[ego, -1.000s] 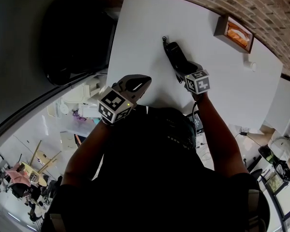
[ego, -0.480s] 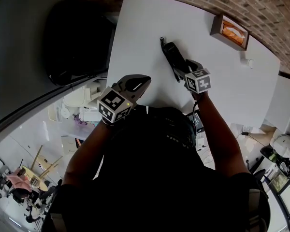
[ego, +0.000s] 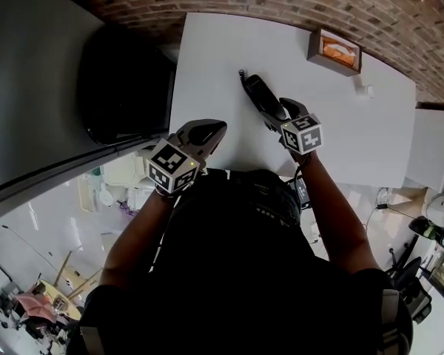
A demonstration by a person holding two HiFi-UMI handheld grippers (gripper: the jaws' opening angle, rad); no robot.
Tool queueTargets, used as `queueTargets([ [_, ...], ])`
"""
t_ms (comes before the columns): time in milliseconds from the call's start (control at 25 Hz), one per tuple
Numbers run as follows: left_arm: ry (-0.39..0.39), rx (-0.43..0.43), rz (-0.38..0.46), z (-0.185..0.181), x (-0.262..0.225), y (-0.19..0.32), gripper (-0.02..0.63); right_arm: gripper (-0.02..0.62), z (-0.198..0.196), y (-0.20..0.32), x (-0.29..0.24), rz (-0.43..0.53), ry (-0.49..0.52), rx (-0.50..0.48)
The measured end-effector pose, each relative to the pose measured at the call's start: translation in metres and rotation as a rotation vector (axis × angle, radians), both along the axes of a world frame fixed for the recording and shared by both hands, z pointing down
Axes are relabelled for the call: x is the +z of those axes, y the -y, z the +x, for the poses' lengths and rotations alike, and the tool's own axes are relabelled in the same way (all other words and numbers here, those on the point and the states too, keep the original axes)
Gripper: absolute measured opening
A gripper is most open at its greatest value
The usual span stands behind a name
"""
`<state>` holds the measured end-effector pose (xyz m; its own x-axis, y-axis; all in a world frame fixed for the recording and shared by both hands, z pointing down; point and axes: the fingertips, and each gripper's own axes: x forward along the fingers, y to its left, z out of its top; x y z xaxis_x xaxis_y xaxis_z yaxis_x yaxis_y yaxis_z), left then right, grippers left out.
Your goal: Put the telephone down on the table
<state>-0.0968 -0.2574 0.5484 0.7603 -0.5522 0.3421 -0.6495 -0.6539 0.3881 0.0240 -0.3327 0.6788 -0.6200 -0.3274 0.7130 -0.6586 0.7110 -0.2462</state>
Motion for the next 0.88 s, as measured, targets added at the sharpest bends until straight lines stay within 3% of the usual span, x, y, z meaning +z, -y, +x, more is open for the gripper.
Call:
queueTargets([
  [280, -0.029, 0.022, 0.104, -0.011, -0.038, -0.005, 0.008, 0.284, -0.010, -0.018, -0.055, 0.100, 0.055, 0.058],
  [720, -0.087, 0.105, 0.184, -0.008, -0.084, -0.048, 0.008, 0.280, -0.017, -0.067, -0.107, 0.184, 0.091, 0.146],
  [760, -0.090, 0.120, 0.198, -0.006, -0.088, -0.053, 0.008, 0.270, -0.015, -0.073, -0.113, 0.200, 0.090, 0.163],
  [880, -0.091, 0.135, 0.201, 0.000, -0.086, -0.059, 0.008, 0.165, -0.007, -0.091, -0.130, 0.260, 0.098, 0.219],
])
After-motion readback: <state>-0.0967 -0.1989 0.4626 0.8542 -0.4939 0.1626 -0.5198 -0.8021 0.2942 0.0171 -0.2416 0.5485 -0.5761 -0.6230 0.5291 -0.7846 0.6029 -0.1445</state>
